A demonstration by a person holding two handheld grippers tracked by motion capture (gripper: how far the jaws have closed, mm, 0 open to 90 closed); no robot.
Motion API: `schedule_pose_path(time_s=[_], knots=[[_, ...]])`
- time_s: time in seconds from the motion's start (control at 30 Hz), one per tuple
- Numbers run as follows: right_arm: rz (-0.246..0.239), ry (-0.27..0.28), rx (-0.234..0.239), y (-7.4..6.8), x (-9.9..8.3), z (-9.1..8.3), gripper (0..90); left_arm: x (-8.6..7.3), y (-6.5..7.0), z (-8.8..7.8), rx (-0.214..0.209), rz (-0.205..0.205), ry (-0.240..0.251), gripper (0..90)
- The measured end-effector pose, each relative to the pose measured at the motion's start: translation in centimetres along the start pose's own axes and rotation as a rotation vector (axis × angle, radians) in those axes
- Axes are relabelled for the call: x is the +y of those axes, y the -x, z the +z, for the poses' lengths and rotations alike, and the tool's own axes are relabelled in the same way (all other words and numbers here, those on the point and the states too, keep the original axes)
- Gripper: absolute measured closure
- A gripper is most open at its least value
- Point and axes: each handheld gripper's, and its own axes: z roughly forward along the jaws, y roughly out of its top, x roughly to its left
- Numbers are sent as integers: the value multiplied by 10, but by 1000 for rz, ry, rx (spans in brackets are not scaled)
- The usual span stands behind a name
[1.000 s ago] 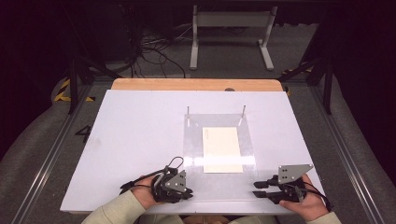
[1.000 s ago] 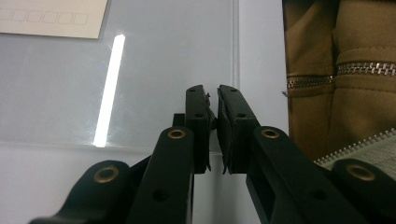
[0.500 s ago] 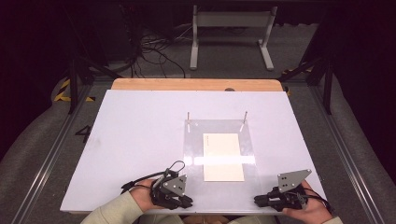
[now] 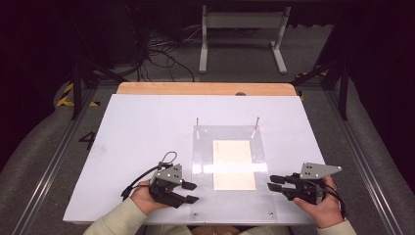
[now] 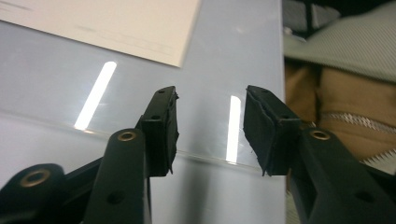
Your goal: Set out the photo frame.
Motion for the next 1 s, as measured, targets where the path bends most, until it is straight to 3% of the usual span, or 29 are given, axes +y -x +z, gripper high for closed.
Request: schedule_pose_path(time_s=[0.23,0.27,0.37,0.4,0.47,0.63,0.73,1.0], knots=[[-8,36,-71,4,24,7,683,-8,-10,-15,157,-65,96,489],[11,55,-73,7,30,11,690,-11,-13,-19,196,-86,115,472],[3,64,-80,11,36,14,709,-14,-16,-23,236,-98,128,454],[-10,59,-114,18,43,19,707,-16,-17,-24,246,-109,134,450],[-4,55,-115,22,47,21,700,-20,-20,-27,272,-125,138,450],[-40,48,-154,37,63,32,705,-24,-24,-27,294,-155,112,437],[-70,44,-245,47,72,38,649,-27,-23,-28,308,-159,105,437],[20,54,-319,77,86,49,710,-37,-19,-35,333,-185,109,433]])
